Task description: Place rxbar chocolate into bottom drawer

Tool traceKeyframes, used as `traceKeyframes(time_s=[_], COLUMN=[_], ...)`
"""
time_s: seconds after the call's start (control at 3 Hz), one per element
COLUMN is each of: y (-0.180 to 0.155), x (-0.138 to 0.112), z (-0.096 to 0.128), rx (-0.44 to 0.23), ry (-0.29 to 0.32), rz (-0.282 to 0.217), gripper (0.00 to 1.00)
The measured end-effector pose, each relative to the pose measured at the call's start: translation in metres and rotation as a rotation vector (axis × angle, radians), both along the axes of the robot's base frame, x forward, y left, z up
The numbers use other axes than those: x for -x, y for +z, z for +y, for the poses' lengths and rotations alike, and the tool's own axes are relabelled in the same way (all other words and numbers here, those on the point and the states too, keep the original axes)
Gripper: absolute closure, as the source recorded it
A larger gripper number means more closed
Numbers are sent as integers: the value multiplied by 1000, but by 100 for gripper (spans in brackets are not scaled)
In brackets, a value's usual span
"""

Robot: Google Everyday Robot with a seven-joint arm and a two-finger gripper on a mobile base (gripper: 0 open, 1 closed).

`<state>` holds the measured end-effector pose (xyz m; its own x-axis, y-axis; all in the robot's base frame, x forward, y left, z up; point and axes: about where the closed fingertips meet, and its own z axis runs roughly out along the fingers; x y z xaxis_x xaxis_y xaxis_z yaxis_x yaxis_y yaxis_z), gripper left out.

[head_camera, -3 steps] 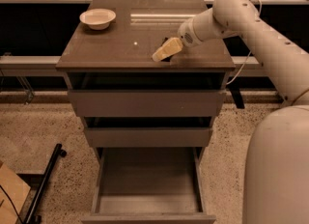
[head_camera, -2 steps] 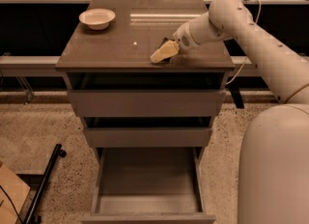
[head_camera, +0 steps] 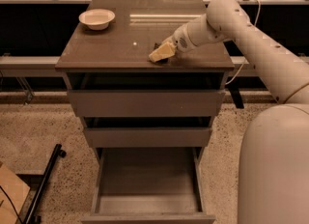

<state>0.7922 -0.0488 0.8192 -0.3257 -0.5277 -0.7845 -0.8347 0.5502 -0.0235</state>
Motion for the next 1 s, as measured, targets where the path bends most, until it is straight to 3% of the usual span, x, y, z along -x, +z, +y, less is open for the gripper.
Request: traceKeyframes(time_s=[0.33,1.0], y=[2,75], x=[0,76], z=[0,-21], rx=[0,21], ry=[0,-18], rz=[0,-84], gripper=[96,100])
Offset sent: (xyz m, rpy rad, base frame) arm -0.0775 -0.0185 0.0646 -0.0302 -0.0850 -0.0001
